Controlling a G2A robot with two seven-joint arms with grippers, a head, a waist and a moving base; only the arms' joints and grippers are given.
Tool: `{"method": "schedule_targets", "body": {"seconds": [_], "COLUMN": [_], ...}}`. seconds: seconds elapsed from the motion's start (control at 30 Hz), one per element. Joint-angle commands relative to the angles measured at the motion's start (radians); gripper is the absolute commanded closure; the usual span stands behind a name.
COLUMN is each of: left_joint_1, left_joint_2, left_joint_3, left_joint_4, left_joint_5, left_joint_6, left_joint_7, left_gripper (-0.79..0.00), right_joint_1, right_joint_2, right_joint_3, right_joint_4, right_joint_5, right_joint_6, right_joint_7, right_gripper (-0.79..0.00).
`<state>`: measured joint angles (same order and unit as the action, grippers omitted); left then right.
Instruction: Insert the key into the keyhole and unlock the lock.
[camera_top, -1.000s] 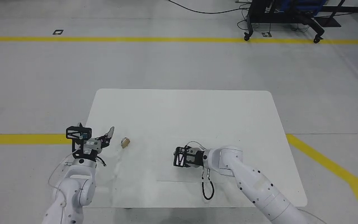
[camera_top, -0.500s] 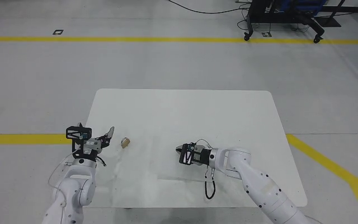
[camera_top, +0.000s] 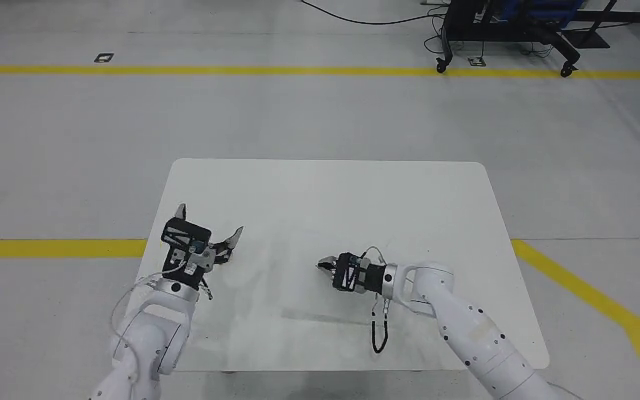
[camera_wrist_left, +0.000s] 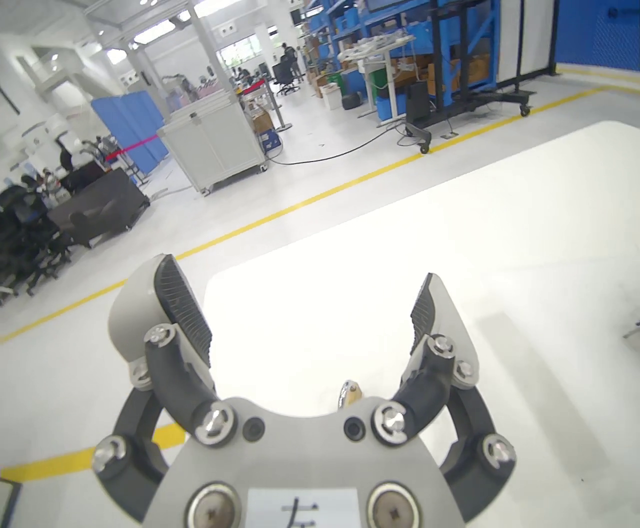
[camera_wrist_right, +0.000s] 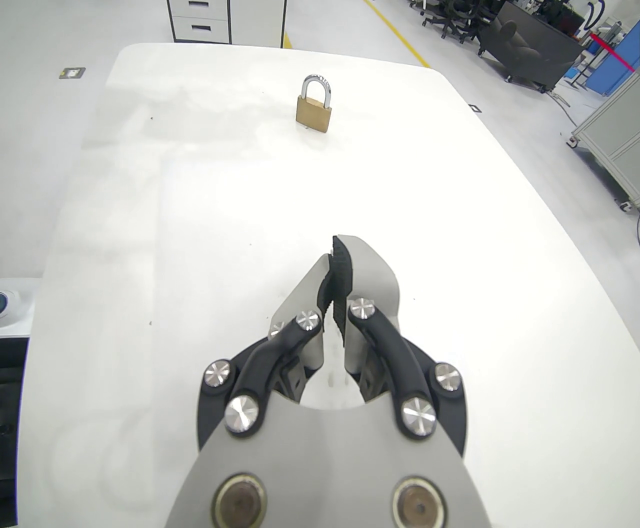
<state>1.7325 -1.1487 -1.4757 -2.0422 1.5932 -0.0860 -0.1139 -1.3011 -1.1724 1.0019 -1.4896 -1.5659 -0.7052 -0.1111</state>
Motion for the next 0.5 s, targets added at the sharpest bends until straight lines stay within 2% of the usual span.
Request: {"method": "schedule_targets", "body": {"seconds": [0.0, 0.1, 0.23, 0.47], "left_joint_1": [-0.022, -0.069, -0.141, -0.227], "left_joint_2": [-0.002, -0.004, -0.012, -0.030], "left_joint_3": [0.049, 0.110, 0.208, 0.335], "left_joint_4": [-0.036, -0.030, 0.028, 0.130], "left_joint_5": [0.040, 0.089, 0.162, 0.207], "left_joint_6": [-0.033, -0.082, -0.132, -0.157], "left_joint_7": [-0.049, -0.109, -0.197, -0.273], "left_gripper": [-0.785, -0.785, -0.785, -0.785], "right_joint_1": [0.000, 0.004, 0.017, 0.046], "right_joint_2": [0.001, 0.003, 0.003, 0.004], "right_joint_3": [0.000, 0.002, -0.002, -0.013], "right_joint_4": [0.030, 0.079, 0.140, 0.208], "right_joint_5": [0.000, -0.003, -0.009, -0.036], "right_joint_6": [0.002, -0.002, -0.002, -0.005], "right_joint_7": [-0.045, -0.119, -0.224, -0.336], "right_gripper": [0.000, 0.000, 0.000, 0.000]}}
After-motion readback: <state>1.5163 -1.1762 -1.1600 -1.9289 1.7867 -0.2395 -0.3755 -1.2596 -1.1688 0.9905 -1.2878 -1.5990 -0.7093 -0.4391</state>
